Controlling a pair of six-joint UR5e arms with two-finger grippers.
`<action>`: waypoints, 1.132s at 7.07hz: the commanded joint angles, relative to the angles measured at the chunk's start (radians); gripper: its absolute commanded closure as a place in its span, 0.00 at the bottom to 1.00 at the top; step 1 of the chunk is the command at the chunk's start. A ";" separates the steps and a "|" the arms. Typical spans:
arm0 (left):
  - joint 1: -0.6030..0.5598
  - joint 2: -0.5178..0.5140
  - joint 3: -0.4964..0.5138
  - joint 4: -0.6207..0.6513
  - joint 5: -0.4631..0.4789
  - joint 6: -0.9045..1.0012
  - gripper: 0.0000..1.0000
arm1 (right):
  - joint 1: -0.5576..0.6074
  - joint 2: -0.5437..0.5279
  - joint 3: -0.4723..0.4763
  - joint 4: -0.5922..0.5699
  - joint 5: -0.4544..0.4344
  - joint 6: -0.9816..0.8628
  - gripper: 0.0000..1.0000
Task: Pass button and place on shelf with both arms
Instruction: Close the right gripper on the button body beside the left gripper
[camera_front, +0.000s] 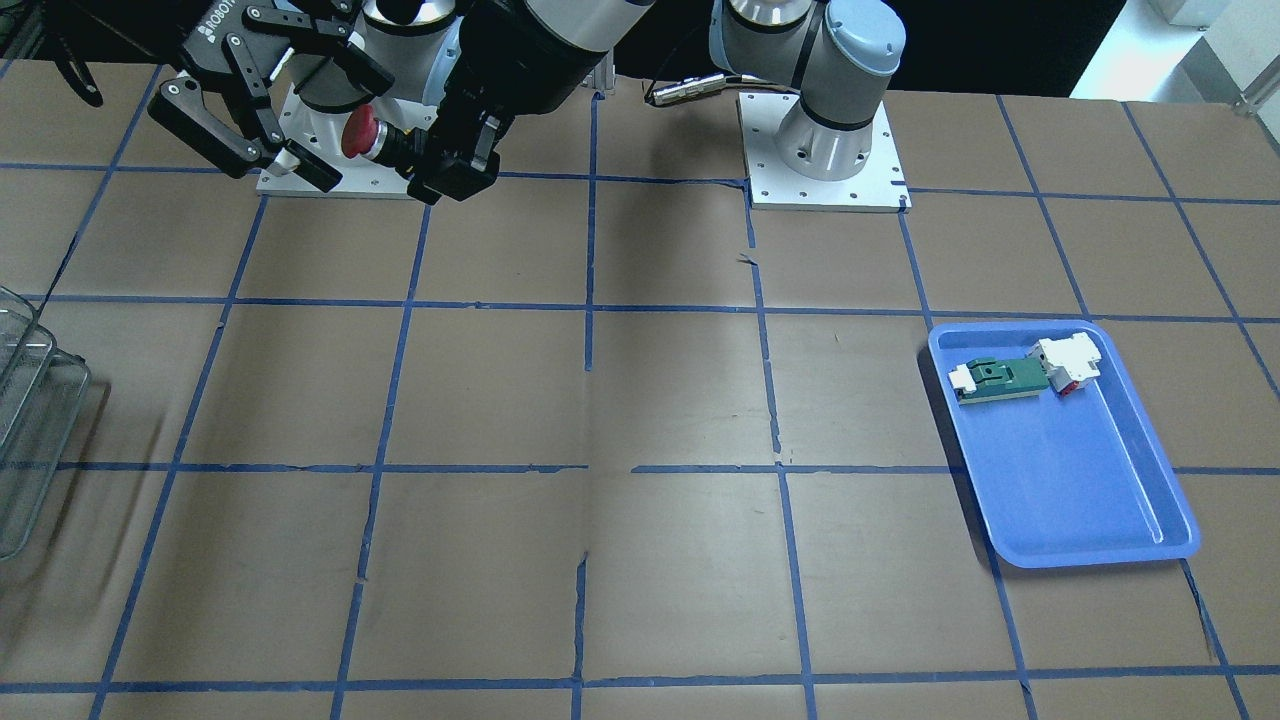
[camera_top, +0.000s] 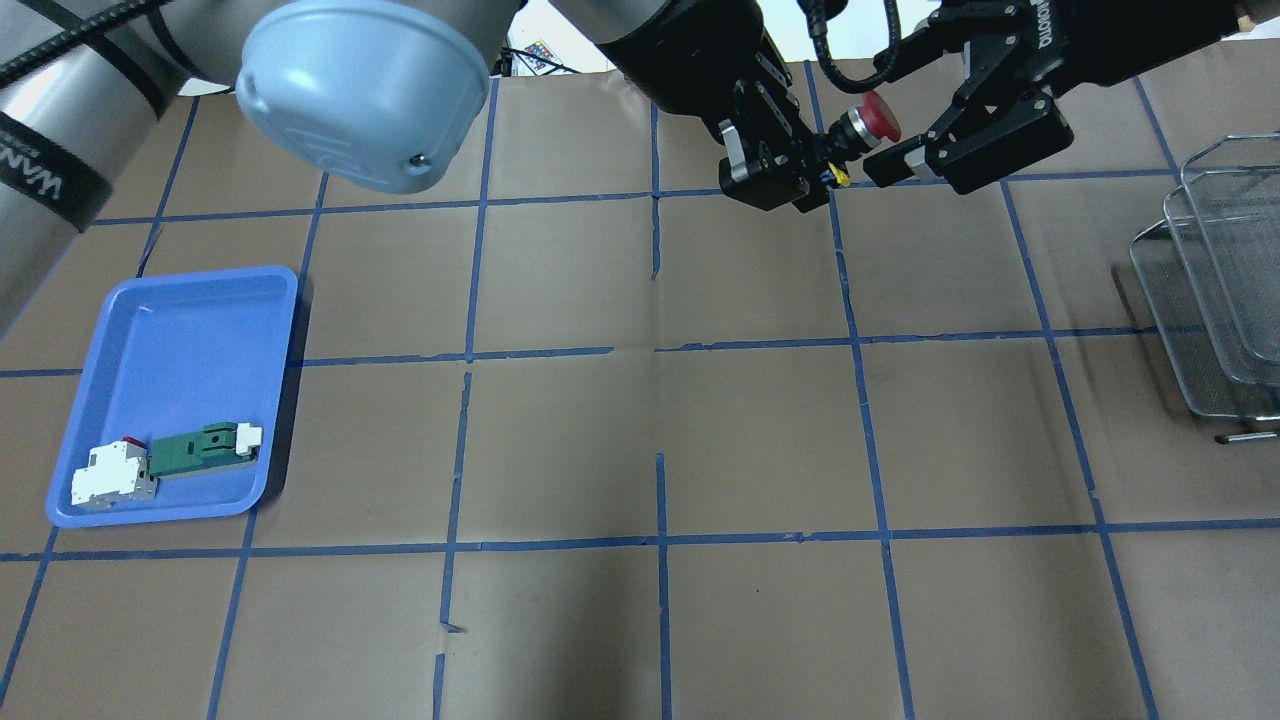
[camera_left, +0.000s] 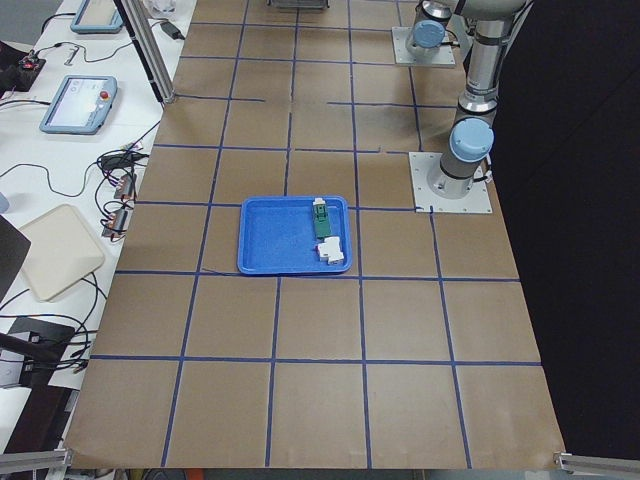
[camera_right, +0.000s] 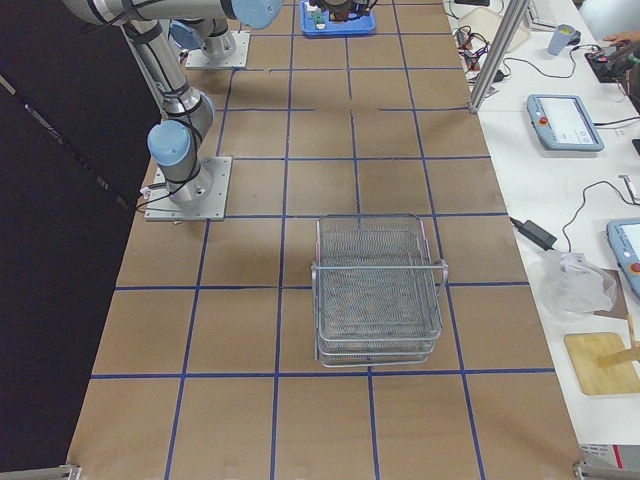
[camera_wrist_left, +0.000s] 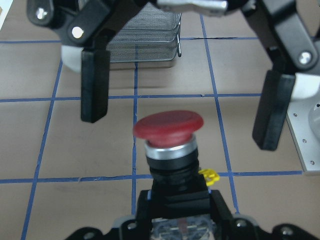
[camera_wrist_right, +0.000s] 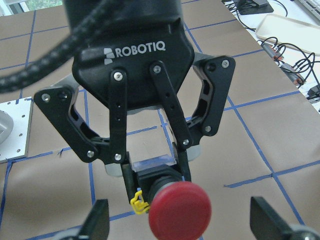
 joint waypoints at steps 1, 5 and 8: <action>0.003 0.009 -0.001 0.003 0.002 0.001 0.97 | 0.006 0.004 0.005 -0.002 0.000 0.002 0.00; 0.001 0.012 -0.003 0.005 0.002 0.005 0.95 | 0.027 -0.004 0.005 -0.002 0.000 0.040 0.17; 0.001 0.022 -0.001 0.005 -0.001 0.005 0.94 | 0.027 0.001 0.005 -0.024 -0.009 0.025 1.00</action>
